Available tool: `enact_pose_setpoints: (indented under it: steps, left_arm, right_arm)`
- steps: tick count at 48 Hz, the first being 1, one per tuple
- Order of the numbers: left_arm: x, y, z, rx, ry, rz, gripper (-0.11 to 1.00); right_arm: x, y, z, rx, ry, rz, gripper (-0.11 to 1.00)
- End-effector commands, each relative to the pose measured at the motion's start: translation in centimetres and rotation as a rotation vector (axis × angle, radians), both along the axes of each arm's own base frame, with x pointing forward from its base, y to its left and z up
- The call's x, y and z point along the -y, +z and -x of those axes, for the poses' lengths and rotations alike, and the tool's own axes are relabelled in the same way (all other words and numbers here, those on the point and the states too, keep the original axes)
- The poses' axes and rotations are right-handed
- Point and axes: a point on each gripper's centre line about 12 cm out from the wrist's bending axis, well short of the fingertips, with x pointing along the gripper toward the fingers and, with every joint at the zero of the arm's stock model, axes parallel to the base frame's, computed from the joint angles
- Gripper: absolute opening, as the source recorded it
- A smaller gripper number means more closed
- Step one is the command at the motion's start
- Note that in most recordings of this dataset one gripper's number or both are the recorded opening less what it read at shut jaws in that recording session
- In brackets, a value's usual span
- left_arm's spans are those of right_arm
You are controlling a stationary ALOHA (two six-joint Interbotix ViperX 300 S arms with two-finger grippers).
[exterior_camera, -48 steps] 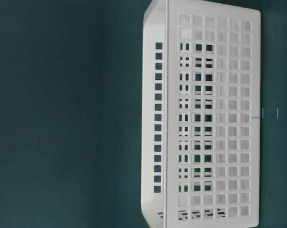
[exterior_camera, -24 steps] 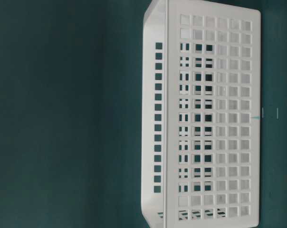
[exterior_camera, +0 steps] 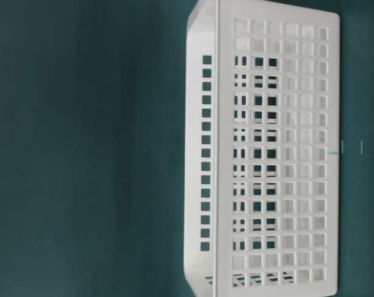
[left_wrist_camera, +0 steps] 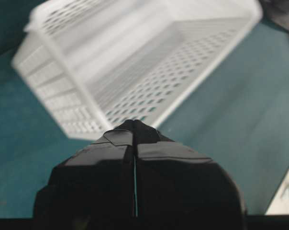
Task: Lift the white basket with both hands.
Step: 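Move both grippers inward toward the basket's left and right short ends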
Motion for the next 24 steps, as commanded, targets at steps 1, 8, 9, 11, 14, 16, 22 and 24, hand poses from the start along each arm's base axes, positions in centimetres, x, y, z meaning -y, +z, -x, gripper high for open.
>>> enact_pose_setpoints:
  steps: [1, 8, 9, 11, 14, 16, 22, 24]
  left_arm:
    - [-0.6, 0.7, -0.4, -0.016, 0.046, 0.038, -0.06]
    - [-1.3, 0.3, -1.1, -0.139, 0.114, 0.127, -0.06]
    - [-1.4, 0.3, -1.3, -0.156, 0.119, 0.135, -0.06]
    - [-1.7, 0.4, -1.9, -0.204, 0.126, 0.144, -0.06]
    - [-2.0, 0.4, -2.6, -0.259, 0.130, 0.156, -0.06]
    - [-2.1, 0.4, -3.2, -0.295, 0.132, 0.165, -0.06]
    - [-2.6, 0.7, -4.4, -0.393, 0.139, 0.188, -0.06]
    - [-2.7, 0.9, -4.8, -0.424, 0.141, 0.197, -0.06]
  right_arm:
    - [0.7, 0.1, -1.0, -0.062, -0.027, -0.026, -0.03]
    - [1.3, -0.2, -1.9, -0.239, -0.099, -0.097, -0.03]
    - [1.4, -0.3, -2.0, -0.267, -0.108, -0.101, -0.03]
    - [1.5, -0.2, -2.3, -0.322, -0.120, -0.098, -0.03]
    - [1.7, -0.3, -2.6, -0.403, -0.139, -0.094, -0.03]
    - [1.7, -0.1, -2.9, -0.464, -0.155, -0.094, -0.03]
    - [1.9, 0.4, -3.7, -0.540, -0.174, -0.111, -0.03]
    - [2.0, 0.7, -4.0, -0.548, -0.174, -0.113, -0.03]
